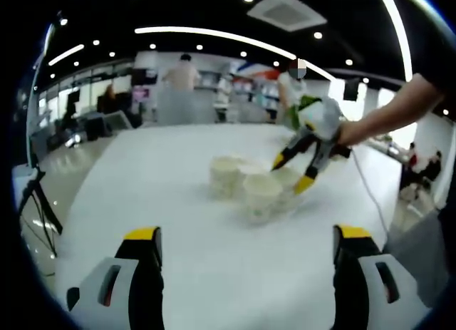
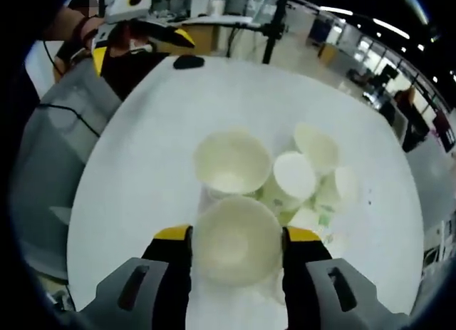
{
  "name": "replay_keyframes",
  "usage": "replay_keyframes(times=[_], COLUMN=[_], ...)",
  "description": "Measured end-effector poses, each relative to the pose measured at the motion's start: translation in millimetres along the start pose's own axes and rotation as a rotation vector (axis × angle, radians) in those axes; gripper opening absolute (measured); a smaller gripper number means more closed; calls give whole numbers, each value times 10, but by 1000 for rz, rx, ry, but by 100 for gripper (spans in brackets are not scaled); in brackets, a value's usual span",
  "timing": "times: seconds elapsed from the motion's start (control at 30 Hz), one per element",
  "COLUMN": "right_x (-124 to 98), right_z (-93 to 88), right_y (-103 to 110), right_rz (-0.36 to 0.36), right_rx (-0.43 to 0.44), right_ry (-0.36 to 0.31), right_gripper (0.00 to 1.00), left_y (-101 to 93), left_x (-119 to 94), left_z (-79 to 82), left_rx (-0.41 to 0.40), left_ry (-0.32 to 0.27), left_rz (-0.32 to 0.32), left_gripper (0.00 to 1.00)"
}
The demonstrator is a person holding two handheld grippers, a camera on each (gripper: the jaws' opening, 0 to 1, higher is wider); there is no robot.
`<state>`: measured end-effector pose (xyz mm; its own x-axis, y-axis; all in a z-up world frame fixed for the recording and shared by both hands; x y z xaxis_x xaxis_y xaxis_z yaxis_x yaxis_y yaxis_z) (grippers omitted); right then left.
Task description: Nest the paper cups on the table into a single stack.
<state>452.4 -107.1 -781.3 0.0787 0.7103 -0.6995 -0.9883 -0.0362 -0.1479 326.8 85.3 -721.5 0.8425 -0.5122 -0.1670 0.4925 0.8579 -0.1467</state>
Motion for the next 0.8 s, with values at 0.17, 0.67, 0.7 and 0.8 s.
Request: replay_keyframes(times=[0.17,0.67,0.7,0.8], right_x=[-38,-119,-112,-124], right_z=[18,-8,-25,-20], right_y=[9,131,150,149], right_rz=[-9,-43,-36,-40], right_rx=[4,46,48,45], right_ry=[-4,-35,-26,-28], right_gripper=[47,46,46,47], left_y=[-6,-86,-90,-87], left_x=[-6,-30,-31,-35], left_z=[13,64,69,95], left_rx=[4,10,13,14], left_ry=[0,0,0,-5], left_rz=[-1,-19,-20,-20], left_gripper=[100,100,100,100])
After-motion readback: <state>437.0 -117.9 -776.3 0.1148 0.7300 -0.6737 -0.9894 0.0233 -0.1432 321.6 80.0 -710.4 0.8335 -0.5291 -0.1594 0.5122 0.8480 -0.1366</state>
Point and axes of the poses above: the point that each gripper's makers call its tool centre point, and the gripper's own axes: x roughly forward along the fingers, y roughly to its left, z roughly out of its top, the point moved 2 cm from there along -x, roughly backward along the fingers, and after that the axes turned 13 degrees about -y, right-handed, at the moved point
